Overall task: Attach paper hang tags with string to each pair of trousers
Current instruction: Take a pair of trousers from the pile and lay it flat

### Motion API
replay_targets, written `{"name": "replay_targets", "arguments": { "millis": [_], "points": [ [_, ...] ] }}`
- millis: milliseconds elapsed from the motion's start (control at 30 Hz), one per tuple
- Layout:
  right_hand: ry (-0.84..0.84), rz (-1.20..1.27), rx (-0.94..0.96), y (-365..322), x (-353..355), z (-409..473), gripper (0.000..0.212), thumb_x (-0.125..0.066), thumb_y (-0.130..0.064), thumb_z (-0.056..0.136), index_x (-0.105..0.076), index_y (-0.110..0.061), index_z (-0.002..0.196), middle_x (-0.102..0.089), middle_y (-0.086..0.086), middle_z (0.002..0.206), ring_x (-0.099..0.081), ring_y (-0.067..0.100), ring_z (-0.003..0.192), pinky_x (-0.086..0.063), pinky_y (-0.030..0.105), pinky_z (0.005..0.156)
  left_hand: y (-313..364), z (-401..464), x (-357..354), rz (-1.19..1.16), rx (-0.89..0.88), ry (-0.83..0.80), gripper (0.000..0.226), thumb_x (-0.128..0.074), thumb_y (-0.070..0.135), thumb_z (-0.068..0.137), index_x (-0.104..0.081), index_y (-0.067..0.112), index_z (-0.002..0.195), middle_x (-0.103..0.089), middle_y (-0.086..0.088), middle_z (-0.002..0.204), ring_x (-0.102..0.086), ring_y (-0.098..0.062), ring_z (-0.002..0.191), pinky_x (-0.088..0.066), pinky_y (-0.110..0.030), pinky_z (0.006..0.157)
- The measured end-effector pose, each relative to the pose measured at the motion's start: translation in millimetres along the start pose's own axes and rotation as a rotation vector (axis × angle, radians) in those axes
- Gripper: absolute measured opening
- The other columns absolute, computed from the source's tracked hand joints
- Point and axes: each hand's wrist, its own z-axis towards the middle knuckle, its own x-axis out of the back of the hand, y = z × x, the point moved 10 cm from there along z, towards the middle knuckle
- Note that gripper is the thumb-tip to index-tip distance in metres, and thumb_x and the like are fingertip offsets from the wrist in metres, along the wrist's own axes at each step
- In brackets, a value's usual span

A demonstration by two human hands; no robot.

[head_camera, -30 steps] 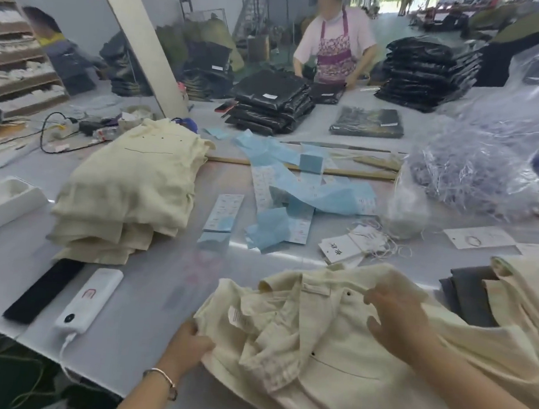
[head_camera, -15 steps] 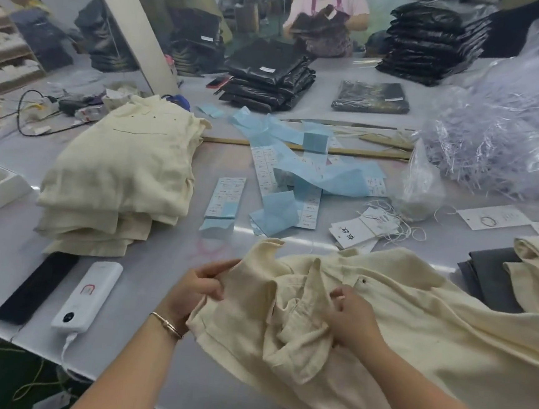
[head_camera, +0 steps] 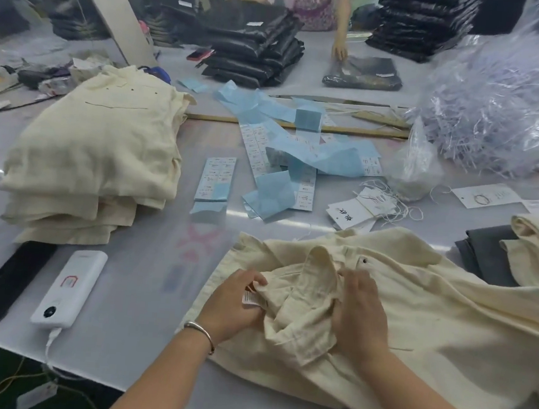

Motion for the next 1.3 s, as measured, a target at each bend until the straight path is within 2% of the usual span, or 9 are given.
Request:
{"name": "replay_targets", "arguments": {
  "millis": [67,133,267,367,500,700,800,1000,1300],
  "points": [
    [0.129,-0.008,0.318,-41.7,15.8,-4.6,0.051,-0.039,0.002,0.062,-0.066,-0.006,0.104,-0.062,0.014,0.109,-0.056,0.035,0.098,-0.05,0.041,0.082,0.9,-3.0,4.4,-0.082,-0.005,0.1,0.035,-0.067,0.0,0.075,-0.063,0.034,0.083,-0.062,0.014,0.082,-0.059,0.0,0.072,-0.045,-0.015,0.068],
    [-0.013,0.116,0.457,-73.5,5.5,-5.3,0.044,-0.046,0.001,0.064,-0.067,-0.01,0.101,-0.063,0.007,0.111,-0.055,0.027,0.106,-0.046,0.037,0.094,1.4,-4.2,9.8,-0.202,0.012,0.164,0.038,-0.063,-0.011,0.076,-0.066,0.027,0.079,-0.064,0.014,0.066,-0.062,-0.005,0.06,-0.053,-0.027,0.065],
    [-0.407,0.296,0.234,-85.0,-49.2,-2.9,0.041,-0.073,-0.032,0.078,-0.058,-0.02,0.115,-0.06,-0.005,0.11,-0.051,0.014,0.106,-0.039,0.024,0.09,17.7,0.9,20.7,-0.457,-0.005,0.219,0.036,-0.067,-0.009,0.079,-0.064,0.023,0.096,-0.065,0.001,0.067,-0.062,-0.014,0.058,-0.054,-0.029,0.061],
    [-0.282,0.486,0.099,-82.4,-45.3,10.6,0.009,-0.067,-0.016,0.078,-0.063,-0.016,0.086,-0.064,-0.001,0.081,-0.058,0.018,0.08,-0.048,0.042,0.074,37.2,7.0,23.5,-0.538,-0.061,0.201,0.029,-0.068,-0.007,0.082,-0.061,0.018,0.095,-0.069,-0.001,0.07,-0.064,-0.013,0.061,-0.053,-0.024,0.06],
    [-0.298,0.893,-0.014,-73.1,-37.2,21.5,0.027,-0.07,-0.012,0.085,-0.071,-0.03,0.065,-0.06,-0.014,0.056,-0.051,-0.002,0.052,-0.039,0.013,0.053,42.4,16.5,23.6,-0.678,-0.001,0.199,0.022,-0.065,-0.007,0.086,-0.059,0.01,0.097,-0.068,-0.005,0.068,-0.062,-0.013,0.059,-0.049,-0.02,0.058],
    [-0.345,1.086,-0.215,-50.3,-42.8,30.5,0.028,-0.068,-0.027,0.085,-0.074,-0.002,0.075,-0.053,0.015,0.059,-0.043,0.019,0.053,-0.035,0.027,0.051,40.9,26.3,20.7,-0.869,0.121,0.172,0.018,-0.056,-0.007,0.091,-0.058,0.008,0.101,-0.071,-0.006,0.073,-0.064,-0.012,0.06,-0.048,-0.018,0.055],
    [-0.315,1.153,-0.328,-41.4,-45.0,32.6,0.033,-0.064,-0.018,0.09,-0.074,-0.017,0.059,-0.051,0.007,0.053,-0.043,0.019,0.054,-0.034,0.03,0.053,35.2,25.1,20.3,-0.94,0.207,0.139,0.008,-0.054,0.001,0.094,-0.06,0.006,0.094,-0.071,-0.012,0.074,-0.062,-0.014,0.053,-0.043,-0.018,0.045],
    [0.178,0.345,0.455,-91.6,26.0,19.1,0.007,-0.075,-0.014,0.076,-0.078,-0.018,0.081,-0.059,0.005,0.076,-0.054,0.022,0.069,-0.043,0.028,0.058,41.6,4.6,-31.6,-1.008,0.417,-0.322,0.056,-0.05,0.062,0.086,-0.076,0.013,0.092,-0.073,-0.011,0.085,-0.068,-0.019,0.062,-0.041,-0.019,0.045],
    [0.262,0.266,0.581,-89.6,28.4,-15.6,0.007,-0.069,-0.012,0.085,-0.076,-0.011,0.084,-0.068,0.006,0.102,-0.06,0.024,0.085,-0.052,0.03,0.071,51.3,-0.3,-39.7,-1.161,0.313,-0.263,0.024,-0.055,0.019,0.092,-0.079,0.014,0.087,-0.075,-0.008,0.088,-0.066,-0.01,0.063,-0.052,-0.02,0.054]
  ]
}}
